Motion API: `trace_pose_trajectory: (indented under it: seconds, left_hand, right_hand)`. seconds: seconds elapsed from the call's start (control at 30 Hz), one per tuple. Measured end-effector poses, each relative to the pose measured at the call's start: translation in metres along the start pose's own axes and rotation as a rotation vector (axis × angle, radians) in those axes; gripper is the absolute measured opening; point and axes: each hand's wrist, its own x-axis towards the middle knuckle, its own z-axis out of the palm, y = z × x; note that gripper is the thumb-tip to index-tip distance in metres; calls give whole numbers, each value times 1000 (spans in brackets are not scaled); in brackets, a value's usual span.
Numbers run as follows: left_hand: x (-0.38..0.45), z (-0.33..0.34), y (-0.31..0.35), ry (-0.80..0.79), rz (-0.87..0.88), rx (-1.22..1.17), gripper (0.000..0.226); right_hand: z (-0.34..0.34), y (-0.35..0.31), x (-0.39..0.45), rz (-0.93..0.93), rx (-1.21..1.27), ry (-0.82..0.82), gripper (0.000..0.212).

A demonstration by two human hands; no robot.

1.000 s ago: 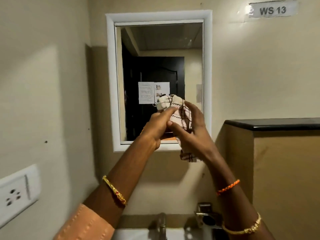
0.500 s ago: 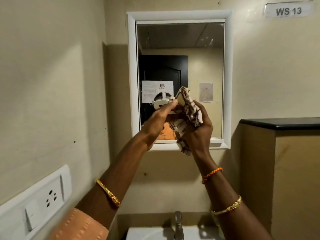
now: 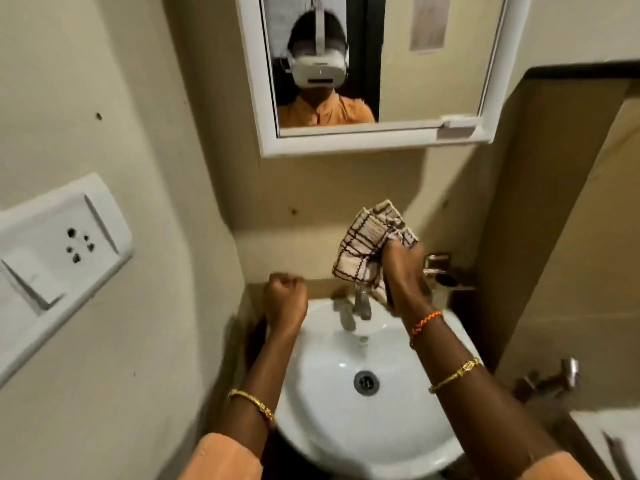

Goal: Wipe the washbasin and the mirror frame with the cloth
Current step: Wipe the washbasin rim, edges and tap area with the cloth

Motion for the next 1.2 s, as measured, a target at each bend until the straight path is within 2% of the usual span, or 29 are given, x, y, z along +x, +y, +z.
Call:
trace_pose_trajectory:
  seconds: [0.1, 0.2, 0.27, 0.33, 0.4, 0.47, 0.53, 0.57, 0.63, 0.7, 0.73, 0.8, 0.9, 0.97, 1.03, 1.1, 1.2]
  left_hand:
    - [9, -5, -85, -104, -197, 322, 38]
    - [23, -12, -145, -213, -284, 582, 55]
    - [34, -14, -169, -252, -327, 631, 59]
    - [43, -15, -185, -281, -350, 624, 53]
    - [48, -17, -194, -298, -344, 588, 36]
    - [51, -16, -203, -278, -354, 494, 27]
    - [55, -17, -212, -285, -420, 369, 32]
    - [59, -17, -217, -290, -460, 322, 36]
    - [67, -16, -225, -290, -522, 258, 44]
    - [72, -16, -224, -306, -540, 261, 48]
    - [74, -16, -223, -312, -557, 270, 50]
    - [77, -18, -218, -317, -650, 235, 53]
    - [83, -21, -210, -367, -754, 224, 60]
    - [86, -21, -205, -391, -804, 215, 60]
    - [87, -20, -202, -384, -845, 193, 60]
    - [86, -20, -202, -394, -861, 168, 59]
    - [83, -18, -204, -373, -804, 163, 54]
  right_hand:
    - [-14, 67, -8, 254, -33, 10, 16]
    - [-14, 125, -13, 404, -54, -70, 11]
    - [-11, 156, -18, 311, -215, -104, 22]
    - [-6, 176, -19, 77, -440, -189, 41]
    - [1, 192, -11, -221, -698, -342, 61]
    - [5, 222, 8, -481, -955, -477, 53]
    - [3, 256, 22, -630, -1183, -588, 50]
    - [4, 274, 25, -624, -1272, -615, 57]
    - [18, 289, 22, -460, -1433, -633, 65]
    - [42, 296, 15, -264, -1485, -655, 49]
    - [56, 302, 12, -225, -1460, -686, 46]
    - [79, 304, -3, -242, -1449, -773, 52]
    - [76, 301, -25, -398, -1521, -957, 60]
    - [62, 303, -3, -477, -1513, -932, 77]
    - [48, 303, 27, -466, -1503, -831, 75]
    - [41, 301, 47, -302, -1543, -783, 73]
    - [57, 300, 31, -183, -1512, -620, 60]
